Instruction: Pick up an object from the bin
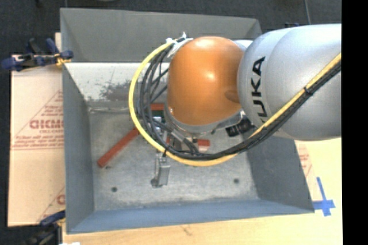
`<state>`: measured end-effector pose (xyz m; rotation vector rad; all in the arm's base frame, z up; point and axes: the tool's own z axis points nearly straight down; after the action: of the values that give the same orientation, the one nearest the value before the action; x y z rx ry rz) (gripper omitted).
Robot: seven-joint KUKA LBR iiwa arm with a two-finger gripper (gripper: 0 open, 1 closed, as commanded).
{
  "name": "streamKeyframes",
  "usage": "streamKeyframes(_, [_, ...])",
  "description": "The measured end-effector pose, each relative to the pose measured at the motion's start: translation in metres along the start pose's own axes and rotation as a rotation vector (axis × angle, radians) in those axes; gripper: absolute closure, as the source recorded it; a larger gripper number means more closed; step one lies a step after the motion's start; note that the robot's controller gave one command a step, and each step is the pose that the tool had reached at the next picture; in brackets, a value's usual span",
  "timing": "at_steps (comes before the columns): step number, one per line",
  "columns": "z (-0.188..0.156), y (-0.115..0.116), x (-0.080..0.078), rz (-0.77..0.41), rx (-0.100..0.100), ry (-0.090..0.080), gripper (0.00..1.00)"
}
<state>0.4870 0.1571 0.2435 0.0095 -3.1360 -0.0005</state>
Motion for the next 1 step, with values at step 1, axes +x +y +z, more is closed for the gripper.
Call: streamKeyframes(1, [0.1761, 0.0496, -0.0646, -0.041, -0.003, -0.007, 0.00])
